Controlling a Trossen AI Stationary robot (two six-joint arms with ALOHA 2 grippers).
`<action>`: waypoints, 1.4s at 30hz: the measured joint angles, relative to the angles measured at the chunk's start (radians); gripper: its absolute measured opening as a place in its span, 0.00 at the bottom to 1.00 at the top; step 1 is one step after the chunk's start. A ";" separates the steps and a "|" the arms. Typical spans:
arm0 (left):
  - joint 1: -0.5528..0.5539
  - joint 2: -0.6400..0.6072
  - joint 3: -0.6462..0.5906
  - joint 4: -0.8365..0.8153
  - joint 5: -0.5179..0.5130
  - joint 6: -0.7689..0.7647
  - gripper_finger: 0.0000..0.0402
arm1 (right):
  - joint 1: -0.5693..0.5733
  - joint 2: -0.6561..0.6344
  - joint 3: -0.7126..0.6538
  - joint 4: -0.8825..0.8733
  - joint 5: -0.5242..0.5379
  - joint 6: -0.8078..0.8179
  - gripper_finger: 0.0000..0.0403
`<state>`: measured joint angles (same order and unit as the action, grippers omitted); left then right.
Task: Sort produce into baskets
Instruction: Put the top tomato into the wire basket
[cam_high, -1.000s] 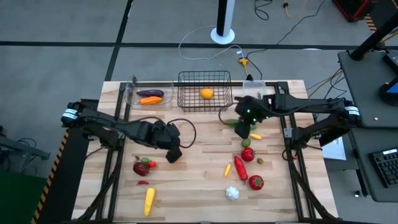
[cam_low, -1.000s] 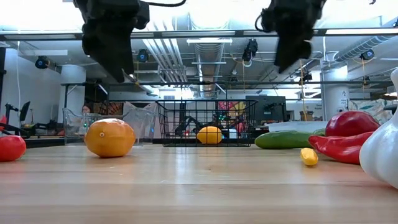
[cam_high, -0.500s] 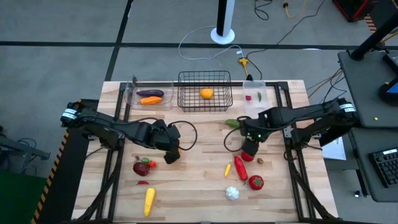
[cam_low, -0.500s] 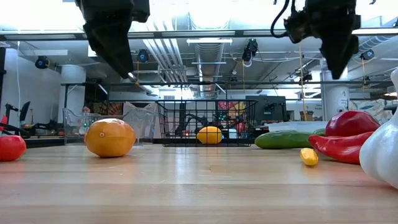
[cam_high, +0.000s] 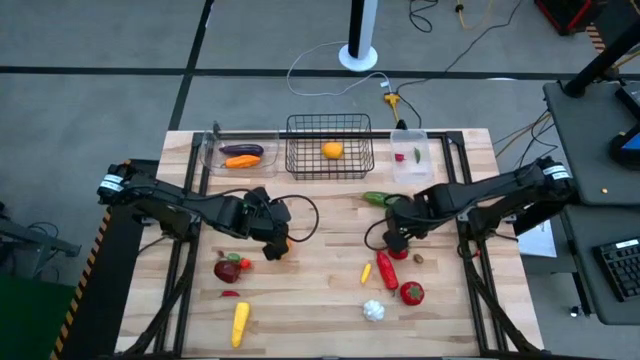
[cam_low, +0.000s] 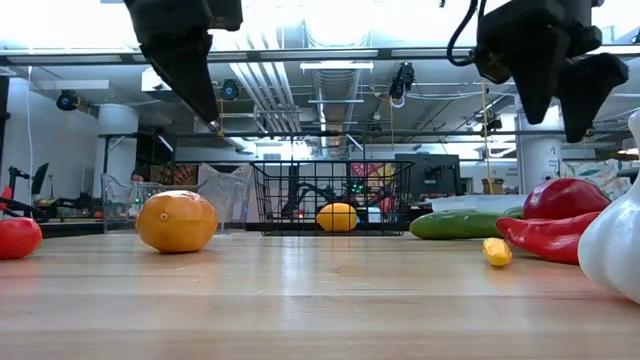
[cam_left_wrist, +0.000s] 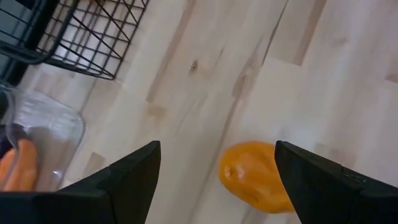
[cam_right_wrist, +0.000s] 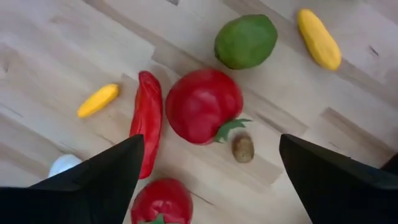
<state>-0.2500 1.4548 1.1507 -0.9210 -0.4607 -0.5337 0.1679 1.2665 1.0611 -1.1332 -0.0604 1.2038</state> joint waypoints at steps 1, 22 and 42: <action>0.000 0.000 0.000 0.000 -0.004 0.004 0.74 | 0.009 0.002 0.000 -0.002 0.008 0.023 0.91; 0.000 0.000 -0.010 0.003 -0.031 0.039 0.74 | 0.079 0.178 -0.002 0.061 0.095 0.167 0.91; 0.000 0.000 -0.015 0.008 -0.056 0.038 0.74 | 0.089 0.168 -0.132 0.232 0.104 0.249 0.91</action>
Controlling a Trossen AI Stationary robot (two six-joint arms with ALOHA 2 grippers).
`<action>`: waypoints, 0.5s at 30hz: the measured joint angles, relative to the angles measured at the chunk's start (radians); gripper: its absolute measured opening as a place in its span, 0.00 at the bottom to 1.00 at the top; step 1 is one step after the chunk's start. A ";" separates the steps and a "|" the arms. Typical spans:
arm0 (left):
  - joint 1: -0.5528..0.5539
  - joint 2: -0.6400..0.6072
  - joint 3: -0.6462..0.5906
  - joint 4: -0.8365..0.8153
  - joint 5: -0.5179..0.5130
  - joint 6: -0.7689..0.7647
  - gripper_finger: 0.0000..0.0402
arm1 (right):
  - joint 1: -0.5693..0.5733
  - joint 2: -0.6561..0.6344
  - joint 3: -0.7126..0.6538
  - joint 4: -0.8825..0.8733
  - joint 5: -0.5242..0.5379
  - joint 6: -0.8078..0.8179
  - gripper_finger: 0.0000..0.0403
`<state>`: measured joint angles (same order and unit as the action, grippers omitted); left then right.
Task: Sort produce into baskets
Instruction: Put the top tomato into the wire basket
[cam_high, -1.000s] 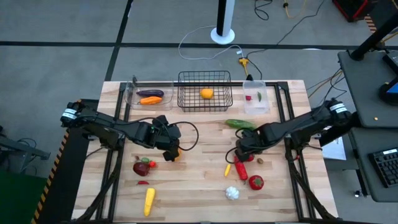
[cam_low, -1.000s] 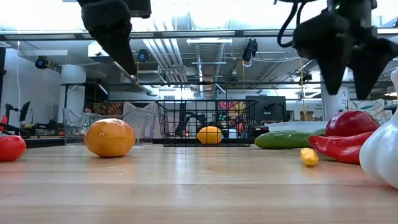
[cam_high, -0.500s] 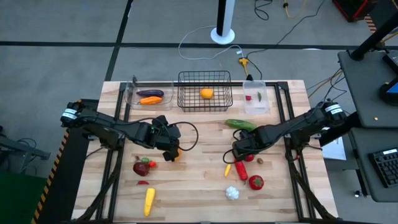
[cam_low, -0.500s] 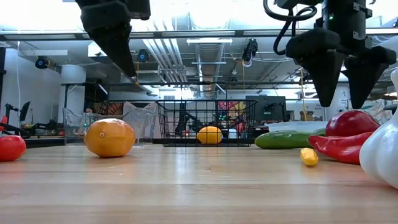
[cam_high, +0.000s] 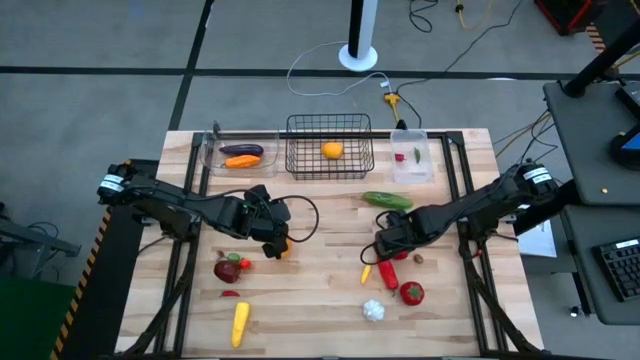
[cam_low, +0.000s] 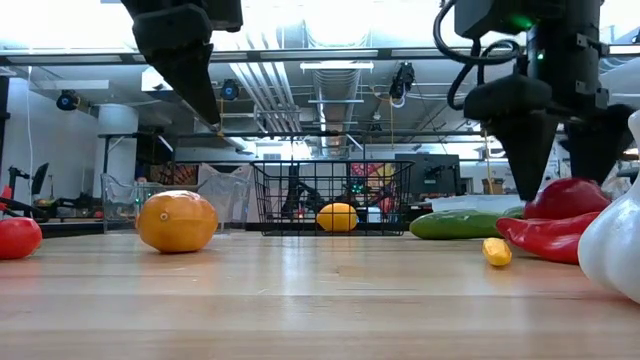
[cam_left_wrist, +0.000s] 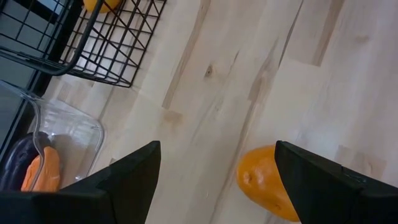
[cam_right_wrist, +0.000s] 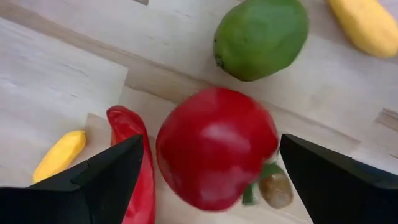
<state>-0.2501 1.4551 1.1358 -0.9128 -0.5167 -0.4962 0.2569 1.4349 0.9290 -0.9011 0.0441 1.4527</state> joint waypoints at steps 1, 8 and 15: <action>0.000 0.000 0.000 0.000 0.000 0.000 0.74 | 0.001 0.000 -0.011 0.020 -0.001 0.004 0.91; 0.000 0.000 0.000 0.004 -0.001 0.000 0.74 | 0.005 0.000 -0.072 0.115 -0.010 0.030 0.91; 0.000 0.000 0.000 0.007 -0.017 0.000 0.74 | 0.005 0.000 -0.088 0.131 0.001 0.032 0.91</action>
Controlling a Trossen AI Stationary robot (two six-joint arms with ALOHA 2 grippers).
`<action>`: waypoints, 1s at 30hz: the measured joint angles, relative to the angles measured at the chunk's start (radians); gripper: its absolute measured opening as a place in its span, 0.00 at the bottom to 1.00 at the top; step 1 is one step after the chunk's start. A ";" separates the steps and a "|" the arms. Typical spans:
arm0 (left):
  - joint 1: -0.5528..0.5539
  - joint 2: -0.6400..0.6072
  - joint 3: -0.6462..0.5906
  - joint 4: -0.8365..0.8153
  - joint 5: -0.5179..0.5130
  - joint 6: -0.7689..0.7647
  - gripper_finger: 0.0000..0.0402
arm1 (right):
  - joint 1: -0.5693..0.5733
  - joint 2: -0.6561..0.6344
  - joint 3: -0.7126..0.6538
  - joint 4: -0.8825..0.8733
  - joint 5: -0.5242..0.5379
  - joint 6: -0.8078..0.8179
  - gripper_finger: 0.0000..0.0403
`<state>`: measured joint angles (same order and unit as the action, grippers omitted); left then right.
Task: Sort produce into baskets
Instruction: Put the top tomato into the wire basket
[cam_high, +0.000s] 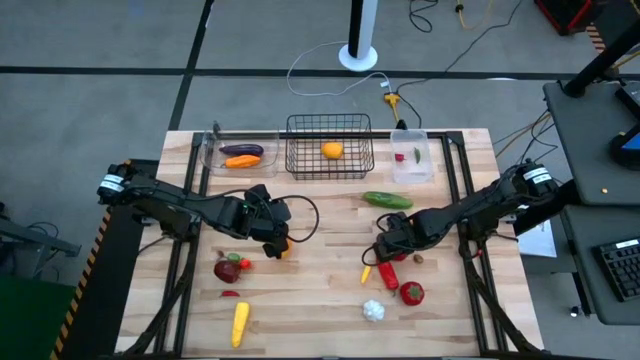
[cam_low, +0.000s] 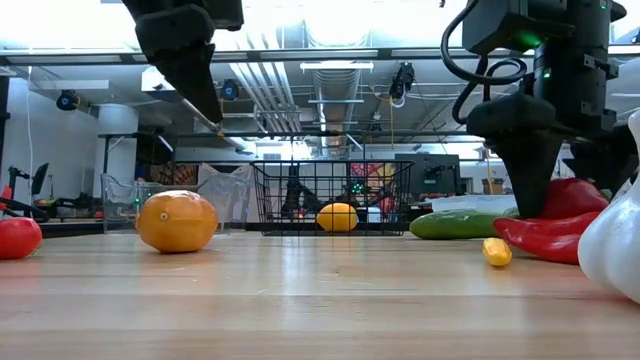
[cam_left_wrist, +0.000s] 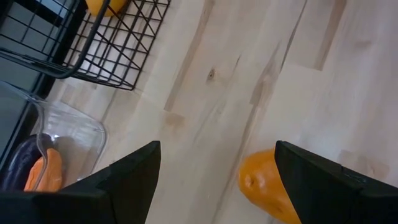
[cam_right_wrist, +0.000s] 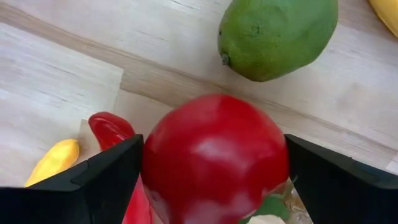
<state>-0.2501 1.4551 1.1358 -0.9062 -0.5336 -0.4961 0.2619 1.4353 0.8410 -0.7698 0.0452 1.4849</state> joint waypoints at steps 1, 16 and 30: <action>0.000 0.000 0.000 0.000 -0.003 0.000 0.74 | 0.000 0.000 0.000 0.000 0.000 0.000 0.91; 0.000 0.000 0.000 0.001 -0.009 -0.012 0.74 | 0.000 -0.008 0.000 -0.002 -0.045 -0.032 0.79; -0.005 0.000 0.000 0.035 -0.060 -0.037 0.74 | -0.031 -0.191 0.102 0.001 0.053 -0.152 0.79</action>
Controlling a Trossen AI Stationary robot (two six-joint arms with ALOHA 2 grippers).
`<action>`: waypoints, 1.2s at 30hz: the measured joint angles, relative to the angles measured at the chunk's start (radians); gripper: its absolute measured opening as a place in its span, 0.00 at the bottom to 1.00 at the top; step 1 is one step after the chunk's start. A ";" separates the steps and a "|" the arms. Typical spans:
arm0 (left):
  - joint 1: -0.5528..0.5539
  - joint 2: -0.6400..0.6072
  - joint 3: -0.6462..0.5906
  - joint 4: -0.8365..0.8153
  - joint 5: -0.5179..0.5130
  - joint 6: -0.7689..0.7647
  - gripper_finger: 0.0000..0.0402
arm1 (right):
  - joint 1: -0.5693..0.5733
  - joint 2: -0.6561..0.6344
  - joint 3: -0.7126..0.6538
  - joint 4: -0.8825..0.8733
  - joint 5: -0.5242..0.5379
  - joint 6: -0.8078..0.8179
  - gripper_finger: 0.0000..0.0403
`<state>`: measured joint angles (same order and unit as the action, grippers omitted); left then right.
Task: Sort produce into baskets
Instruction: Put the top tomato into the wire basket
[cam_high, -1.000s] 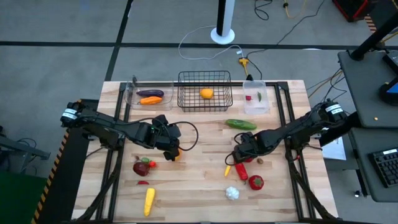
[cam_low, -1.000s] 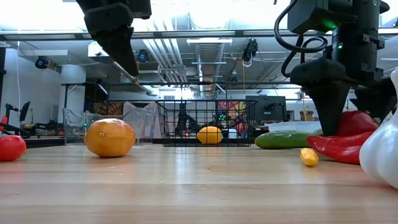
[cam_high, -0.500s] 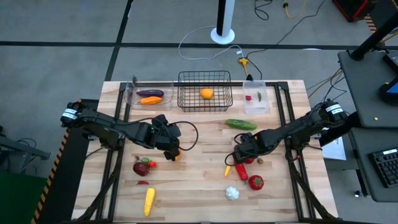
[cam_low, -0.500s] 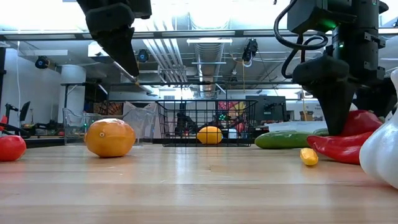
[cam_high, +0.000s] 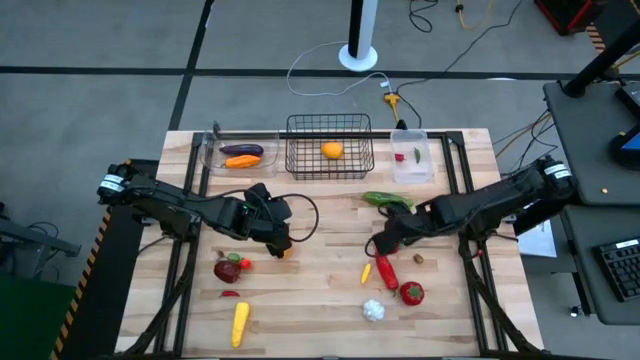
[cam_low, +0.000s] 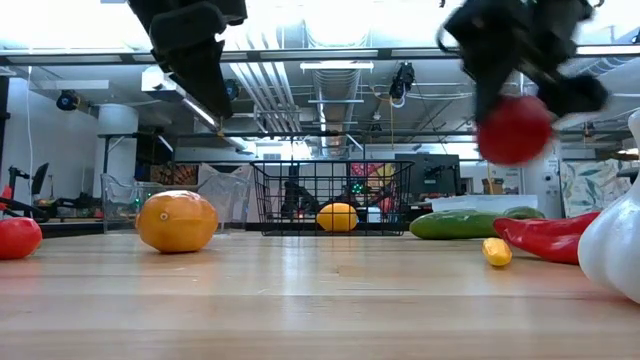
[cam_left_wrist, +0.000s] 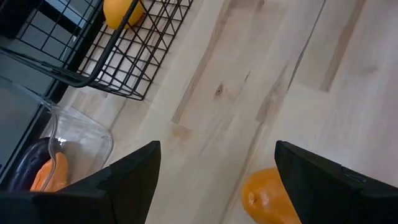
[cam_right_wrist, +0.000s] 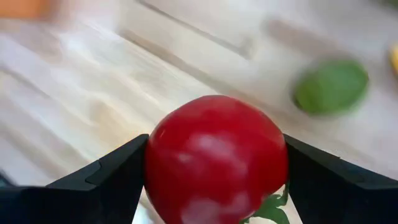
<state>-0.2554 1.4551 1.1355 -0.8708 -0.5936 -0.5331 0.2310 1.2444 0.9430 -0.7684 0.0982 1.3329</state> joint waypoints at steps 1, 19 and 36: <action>0.000 0.000 0.000 0.007 0.000 0.000 0.74 | -0.011 0.000 0.027 0.003 0.012 -0.036 0.79; -0.108 -0.020 0.000 0.015 -0.053 -0.061 0.74 | -0.364 0.252 0.537 -0.001 0.057 -0.889 0.81; -0.134 -0.033 0.000 -0.276 -0.063 -0.346 0.74 | -0.660 0.633 0.983 -0.223 -0.030 -1.101 0.81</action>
<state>-0.3897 1.4224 1.1355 -1.1466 -0.6567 -0.8788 -0.4288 1.8769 1.9260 -0.9913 0.0685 0.2322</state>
